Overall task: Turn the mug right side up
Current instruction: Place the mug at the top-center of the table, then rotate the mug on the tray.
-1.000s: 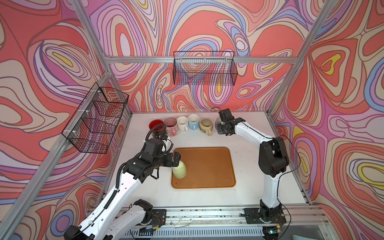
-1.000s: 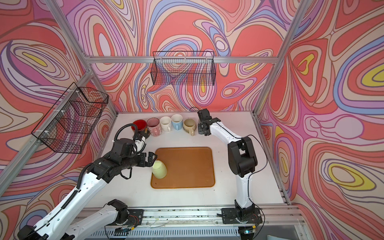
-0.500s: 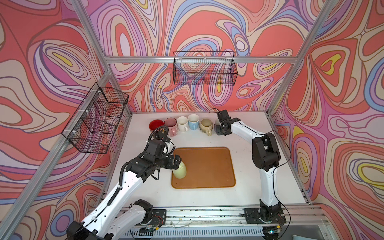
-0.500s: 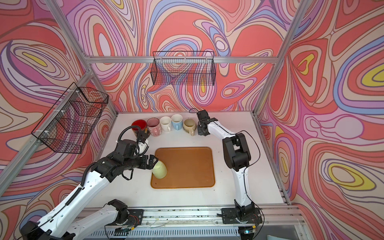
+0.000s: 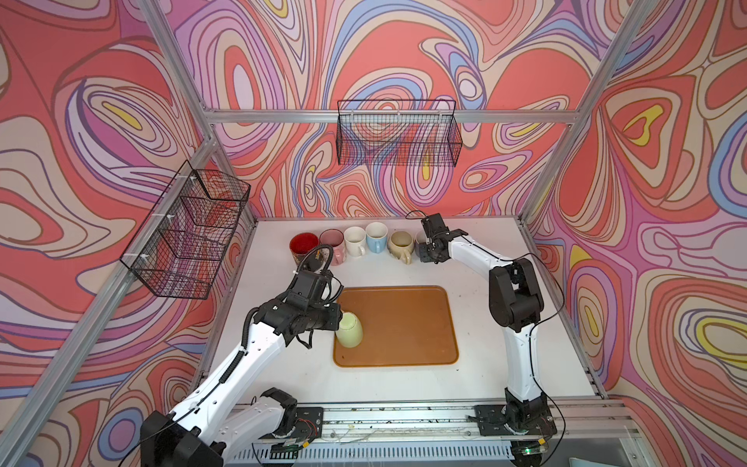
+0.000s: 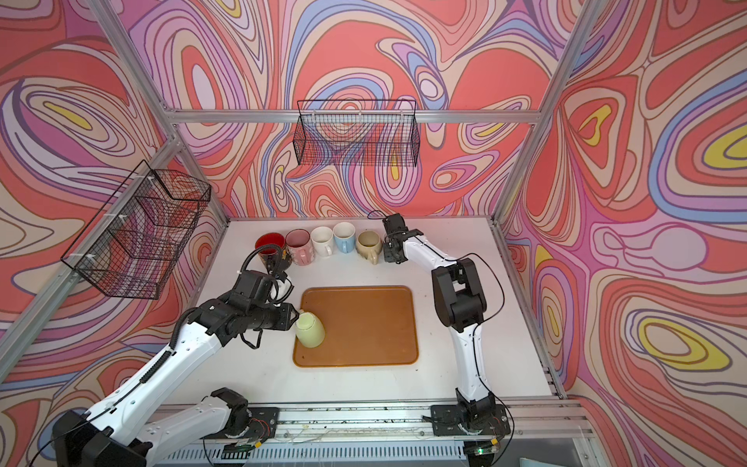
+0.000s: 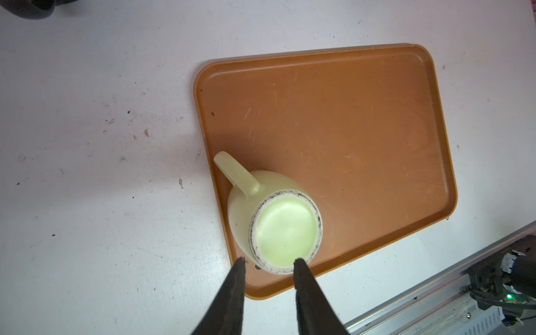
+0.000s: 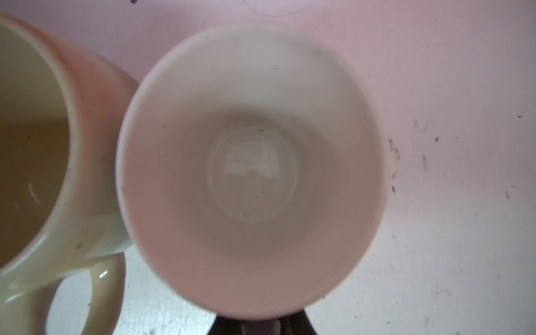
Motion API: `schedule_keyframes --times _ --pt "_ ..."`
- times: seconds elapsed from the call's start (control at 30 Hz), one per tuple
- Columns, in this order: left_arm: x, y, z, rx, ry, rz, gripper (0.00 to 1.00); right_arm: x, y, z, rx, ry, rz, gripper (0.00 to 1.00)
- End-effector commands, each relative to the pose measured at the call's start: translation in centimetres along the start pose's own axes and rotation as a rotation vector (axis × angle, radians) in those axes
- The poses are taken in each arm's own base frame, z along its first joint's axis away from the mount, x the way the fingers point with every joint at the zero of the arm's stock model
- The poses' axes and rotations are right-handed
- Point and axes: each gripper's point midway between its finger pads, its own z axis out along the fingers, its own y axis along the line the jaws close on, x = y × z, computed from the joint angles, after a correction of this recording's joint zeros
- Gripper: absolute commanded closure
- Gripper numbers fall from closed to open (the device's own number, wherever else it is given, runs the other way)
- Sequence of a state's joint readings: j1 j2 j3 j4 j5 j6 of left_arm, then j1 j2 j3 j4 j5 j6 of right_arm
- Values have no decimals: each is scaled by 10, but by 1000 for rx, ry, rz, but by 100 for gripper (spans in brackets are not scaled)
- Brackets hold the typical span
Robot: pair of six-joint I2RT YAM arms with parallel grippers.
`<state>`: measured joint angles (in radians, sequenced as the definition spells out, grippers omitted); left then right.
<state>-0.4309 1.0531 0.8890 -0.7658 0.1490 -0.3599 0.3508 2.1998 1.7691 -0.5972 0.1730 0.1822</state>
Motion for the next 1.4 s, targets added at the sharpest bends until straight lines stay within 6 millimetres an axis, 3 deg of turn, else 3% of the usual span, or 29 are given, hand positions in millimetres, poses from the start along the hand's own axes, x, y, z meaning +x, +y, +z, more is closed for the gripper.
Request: schedule_keyframes --times 0.0,0.33,0.7,1.07,1.37 --pt "8 12 1 -73 62 -40 74 -12 -1 -1 -4 -45 4 77" --pt "16 19 24 -123 152 -74 86 -17 -7 -26 -5 -87 14 56" --pt "3 10 50 -105 191 -89 90 -23 -16 -98 -43 -216 79 51" --pt "-15 -21 80 -88 233 -24 91 3 -23 -170 -98 -322 128 51" --pt "-21 -71 107 -51 276 63 92 33 -27 -208 -154 -358 161 51"
